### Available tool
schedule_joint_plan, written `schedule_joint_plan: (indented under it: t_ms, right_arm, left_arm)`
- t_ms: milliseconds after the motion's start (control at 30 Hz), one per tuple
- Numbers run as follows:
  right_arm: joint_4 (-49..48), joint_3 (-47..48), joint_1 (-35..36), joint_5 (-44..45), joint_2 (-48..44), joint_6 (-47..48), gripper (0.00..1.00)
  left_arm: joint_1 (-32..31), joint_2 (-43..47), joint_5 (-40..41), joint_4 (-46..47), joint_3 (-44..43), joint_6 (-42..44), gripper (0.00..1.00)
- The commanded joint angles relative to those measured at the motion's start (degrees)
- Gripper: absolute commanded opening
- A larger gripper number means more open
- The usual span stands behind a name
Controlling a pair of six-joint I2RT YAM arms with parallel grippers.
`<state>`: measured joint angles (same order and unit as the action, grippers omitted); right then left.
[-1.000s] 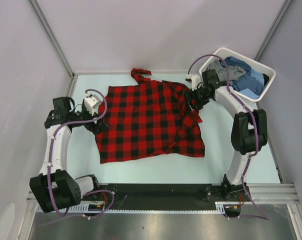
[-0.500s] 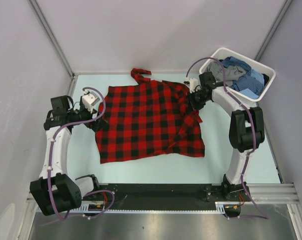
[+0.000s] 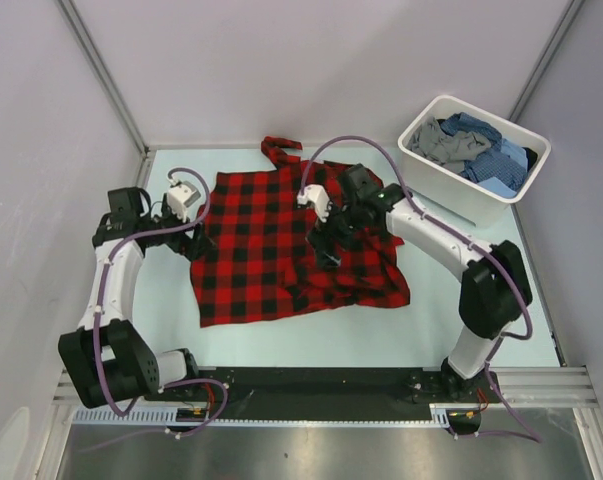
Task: Fold and stack the long sleeve shirts
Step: Flatten the shirt out
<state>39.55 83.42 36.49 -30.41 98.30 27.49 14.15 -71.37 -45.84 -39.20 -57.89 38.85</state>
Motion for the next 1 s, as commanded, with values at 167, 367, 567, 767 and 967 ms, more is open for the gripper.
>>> schedule_joint_plan:
  t_ms: [167, 367, 567, 767, 967]
  right_arm:
    - [7.5, -8.43, -23.21, 2.71, -5.66, 0.56, 0.77]
    - [1.76, -13.28, -23.57, 12.04, -1.8, -3.92, 0.68]
    - [1.23, -15.13, -24.62, 16.27, 0.13, -5.42, 0.65]
    - [2.81, -16.7, -25.41, 15.47, 0.49, -6.56, 0.62]
    - [4.65, -16.8, -27.17, 13.73, 2.33, -6.83, 0.59]
  left_arm:
    - [0.0, -3.24, 13.48, -4.39, 4.01, 6.68, 0.84]
    - [0.0, -8.85, 21.93, -0.71, 7.26, 0.18, 0.79]
    - [0.7, -14.83, 26.33, -1.3, 5.07, -6.15, 0.75]
    - [1.05, -17.66, 20.8, -4.92, 7.52, -9.32, 0.69]
    - [2.28, -20.12, 22.9, -1.58, 4.81, -13.8, 0.65]
